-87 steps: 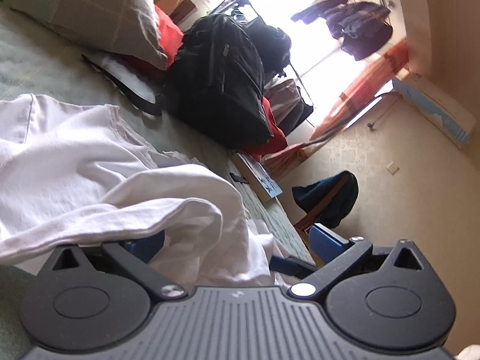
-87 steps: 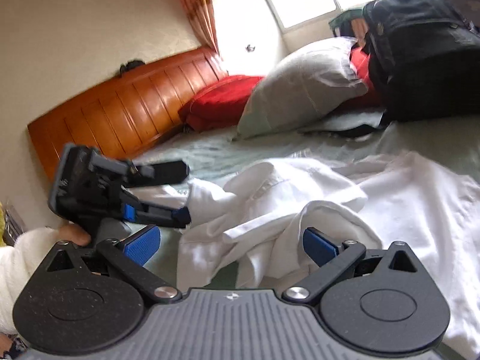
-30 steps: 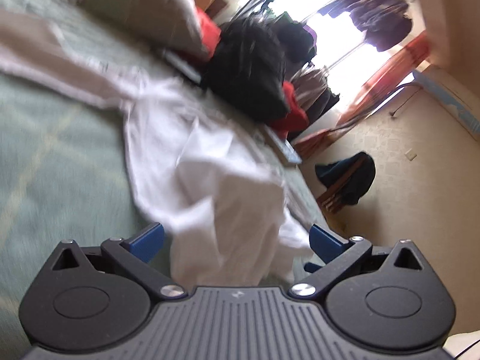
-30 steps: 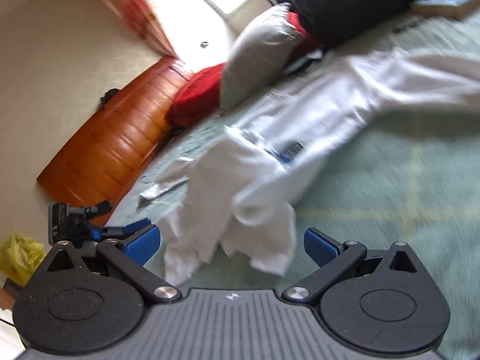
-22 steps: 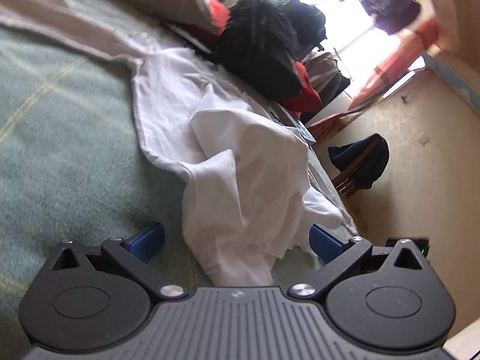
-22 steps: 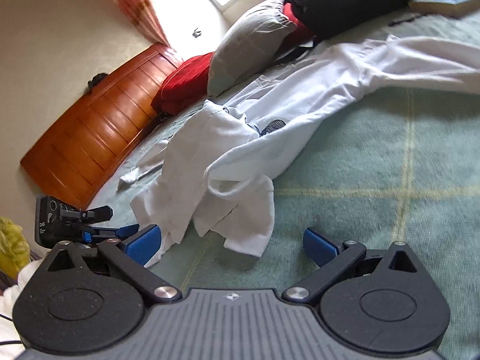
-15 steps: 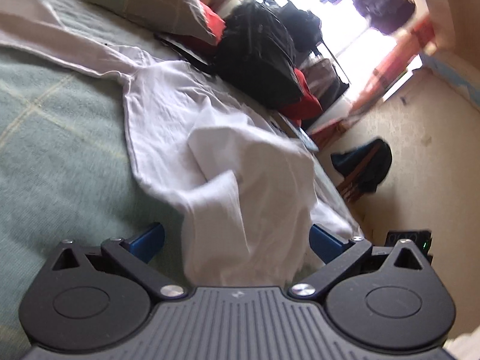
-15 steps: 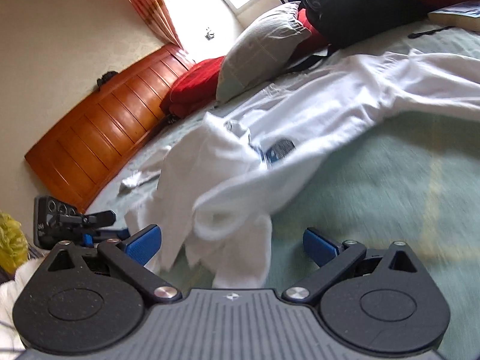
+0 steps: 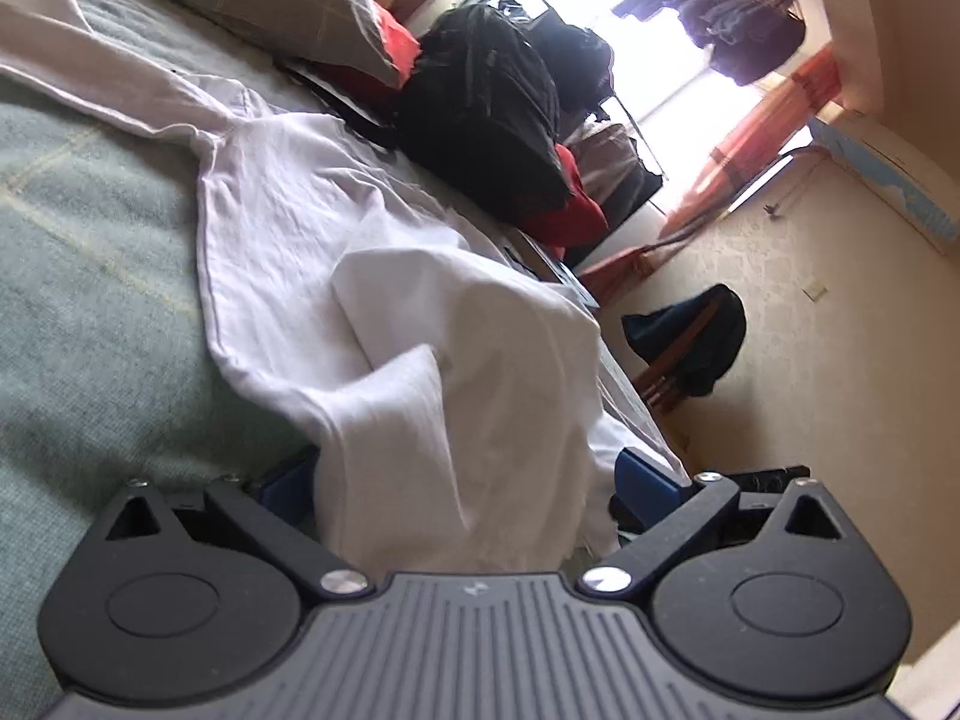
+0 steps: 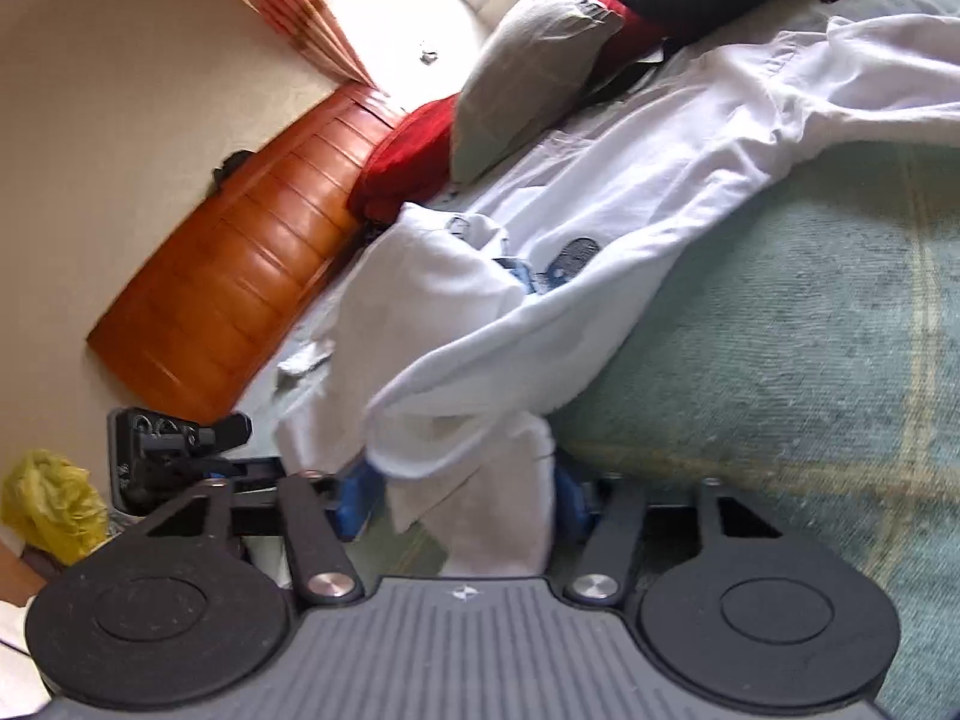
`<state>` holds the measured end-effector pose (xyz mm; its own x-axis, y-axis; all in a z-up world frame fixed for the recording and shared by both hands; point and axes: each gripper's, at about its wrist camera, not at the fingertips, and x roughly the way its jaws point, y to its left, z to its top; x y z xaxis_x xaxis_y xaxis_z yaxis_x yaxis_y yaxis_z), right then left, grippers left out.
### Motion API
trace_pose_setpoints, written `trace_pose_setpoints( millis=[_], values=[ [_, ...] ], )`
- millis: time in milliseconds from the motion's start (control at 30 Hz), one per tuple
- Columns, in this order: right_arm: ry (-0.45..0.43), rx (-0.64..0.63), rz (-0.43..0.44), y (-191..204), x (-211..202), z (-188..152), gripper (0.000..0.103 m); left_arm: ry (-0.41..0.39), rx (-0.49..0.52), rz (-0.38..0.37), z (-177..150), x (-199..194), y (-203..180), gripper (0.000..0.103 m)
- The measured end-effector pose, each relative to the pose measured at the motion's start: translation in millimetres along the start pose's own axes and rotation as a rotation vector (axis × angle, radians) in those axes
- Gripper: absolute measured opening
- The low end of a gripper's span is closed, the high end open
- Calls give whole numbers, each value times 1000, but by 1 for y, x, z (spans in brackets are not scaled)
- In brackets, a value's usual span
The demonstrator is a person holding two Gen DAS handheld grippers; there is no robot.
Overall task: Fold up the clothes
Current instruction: 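Fold the shirt body over with the left tool while the right tool pinches the edge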
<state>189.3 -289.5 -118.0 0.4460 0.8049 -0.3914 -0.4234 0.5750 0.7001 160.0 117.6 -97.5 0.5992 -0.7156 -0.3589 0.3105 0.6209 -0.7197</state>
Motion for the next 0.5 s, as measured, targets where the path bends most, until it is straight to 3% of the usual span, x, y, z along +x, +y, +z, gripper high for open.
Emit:
trace_pose_setpoints(
  millis=[133, 200, 267, 300, 333, 400, 500],
  values=[
    [-5, 33, -9, 3, -10, -7, 58, 44, 12, -45, -21, -15, -6, 88],
    [-21, 30, -14, 3, -12, -12, 57, 50, 43, -23, -26, -14, -8, 76],
    [-37, 45, -27, 2, -5, -11, 51, 31, 31, 3, -23, -7, -4, 58],
    [-39, 49, -46, 2, -1, -10, 42, 19, 15, 13, -21, -3, -1, 50],
    [-40, 53, -64, 1, 3, -8, 31, 12, -5, 31, -19, 1, 1, 33],
    [-33, 74, -99, 0, 5, -7, 12, 12, -52, 74, -18, 2, 5, 10],
    [-26, 69, -120, 6, -1, -5, 8, 24, -40, 107, -19, -6, -1, 5]
  ],
)
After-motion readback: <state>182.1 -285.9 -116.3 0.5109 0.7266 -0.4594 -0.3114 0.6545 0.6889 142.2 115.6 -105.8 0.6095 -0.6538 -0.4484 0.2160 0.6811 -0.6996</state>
